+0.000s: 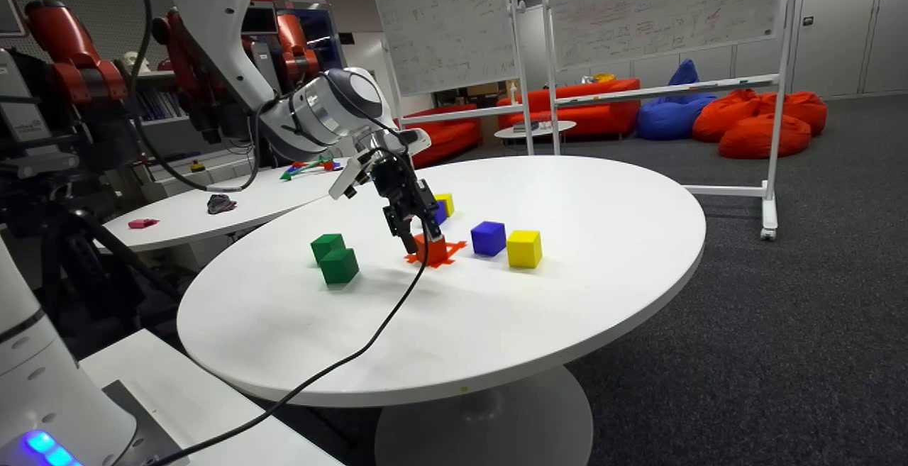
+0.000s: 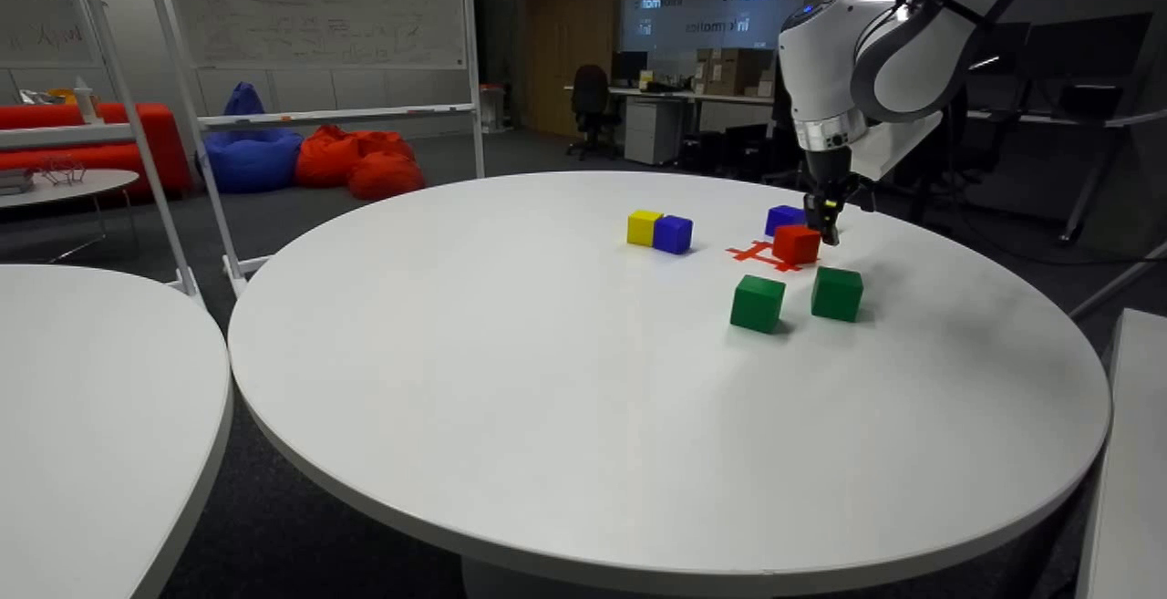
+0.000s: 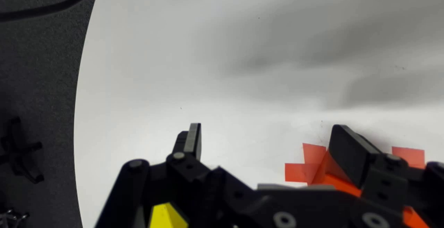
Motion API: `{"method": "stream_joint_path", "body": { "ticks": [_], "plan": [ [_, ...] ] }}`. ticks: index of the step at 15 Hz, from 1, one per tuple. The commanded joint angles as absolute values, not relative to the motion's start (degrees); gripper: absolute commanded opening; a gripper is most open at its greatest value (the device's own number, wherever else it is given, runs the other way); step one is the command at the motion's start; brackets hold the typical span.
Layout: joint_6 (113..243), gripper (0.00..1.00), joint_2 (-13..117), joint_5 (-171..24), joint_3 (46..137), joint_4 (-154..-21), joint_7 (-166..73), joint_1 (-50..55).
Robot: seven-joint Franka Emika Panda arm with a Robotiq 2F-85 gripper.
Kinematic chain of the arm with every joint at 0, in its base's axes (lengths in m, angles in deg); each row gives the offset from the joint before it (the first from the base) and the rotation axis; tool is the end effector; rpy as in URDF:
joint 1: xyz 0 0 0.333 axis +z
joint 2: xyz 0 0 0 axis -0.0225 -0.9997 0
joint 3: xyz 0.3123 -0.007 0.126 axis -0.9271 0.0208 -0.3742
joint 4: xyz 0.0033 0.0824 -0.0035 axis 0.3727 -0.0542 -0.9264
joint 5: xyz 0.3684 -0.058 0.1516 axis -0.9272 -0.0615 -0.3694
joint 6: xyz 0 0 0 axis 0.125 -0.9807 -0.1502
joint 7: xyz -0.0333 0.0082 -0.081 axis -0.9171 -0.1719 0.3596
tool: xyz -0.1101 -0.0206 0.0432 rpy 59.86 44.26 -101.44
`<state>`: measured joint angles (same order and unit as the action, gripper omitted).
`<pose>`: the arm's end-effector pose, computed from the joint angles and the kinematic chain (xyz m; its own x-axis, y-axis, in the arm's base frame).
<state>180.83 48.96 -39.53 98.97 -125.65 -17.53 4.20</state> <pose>0.5166 -0.0919 0.1973 0.9749 -0.2153 -0.0562 -0.1651 -0.8691 0.4662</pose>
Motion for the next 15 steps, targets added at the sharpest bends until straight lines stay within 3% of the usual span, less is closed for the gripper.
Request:
{"method": "stream_joint_path", "body": {
  "ticks": [1,15],
  "plan": [
    [180.31,1.00,47.98,-39.57,99.23,-125.11,-17.32,3.61],
    [180.82,1.00,45.99,-39.61,100.75,-126.20,-17.55,2.74]
  ]
}}
